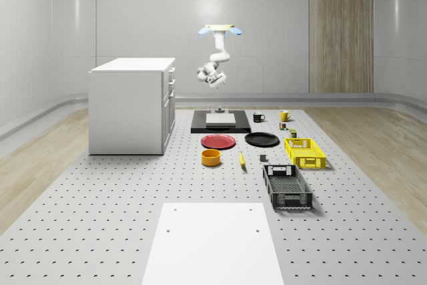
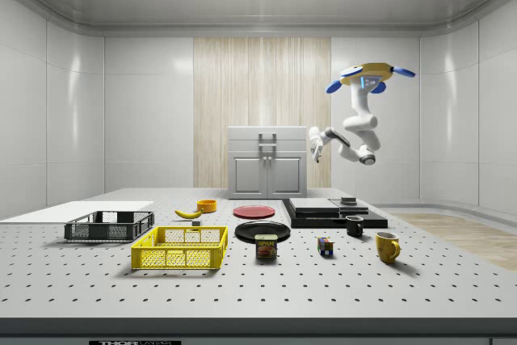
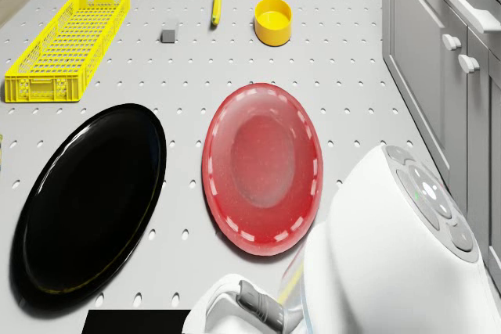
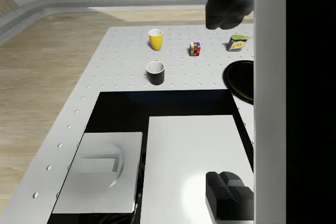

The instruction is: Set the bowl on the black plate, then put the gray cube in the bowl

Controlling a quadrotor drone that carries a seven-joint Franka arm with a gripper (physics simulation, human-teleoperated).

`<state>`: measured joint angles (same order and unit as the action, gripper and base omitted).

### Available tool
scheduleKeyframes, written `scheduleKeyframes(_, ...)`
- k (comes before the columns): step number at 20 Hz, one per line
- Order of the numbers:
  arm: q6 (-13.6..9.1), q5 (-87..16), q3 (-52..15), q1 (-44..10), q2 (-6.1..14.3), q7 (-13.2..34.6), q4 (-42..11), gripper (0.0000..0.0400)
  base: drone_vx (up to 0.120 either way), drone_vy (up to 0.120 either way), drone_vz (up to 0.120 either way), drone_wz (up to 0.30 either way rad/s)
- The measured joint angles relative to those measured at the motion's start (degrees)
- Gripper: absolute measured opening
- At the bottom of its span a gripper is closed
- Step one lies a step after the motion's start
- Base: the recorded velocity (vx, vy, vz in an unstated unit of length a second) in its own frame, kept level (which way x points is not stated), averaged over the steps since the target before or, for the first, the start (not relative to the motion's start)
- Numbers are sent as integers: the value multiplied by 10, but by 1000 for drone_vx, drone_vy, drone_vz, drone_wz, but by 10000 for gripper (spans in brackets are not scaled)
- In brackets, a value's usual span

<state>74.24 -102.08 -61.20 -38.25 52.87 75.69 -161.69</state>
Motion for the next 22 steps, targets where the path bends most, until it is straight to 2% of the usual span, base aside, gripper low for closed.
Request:
scheduleKeyframes(2,-24,-47,-28,-52,14,36,-19,400,120,0,-120,0)
scheduleKeyframes(4,-44,-77,-49,-94,26,63,-30,400,120,-120,-120,0)
scheduleKeyframes(9,-69,-111,-81,-160,53,107,-40,400,120,-96,-112,0)
scheduleKeyframes(16,-71,-117,-102,-200,80,135,-43,400,120,0,-6,0)
scheduleKeyframes(22,-60,-111,-112,-215,100,147,-42,400,120,0,-120,0)
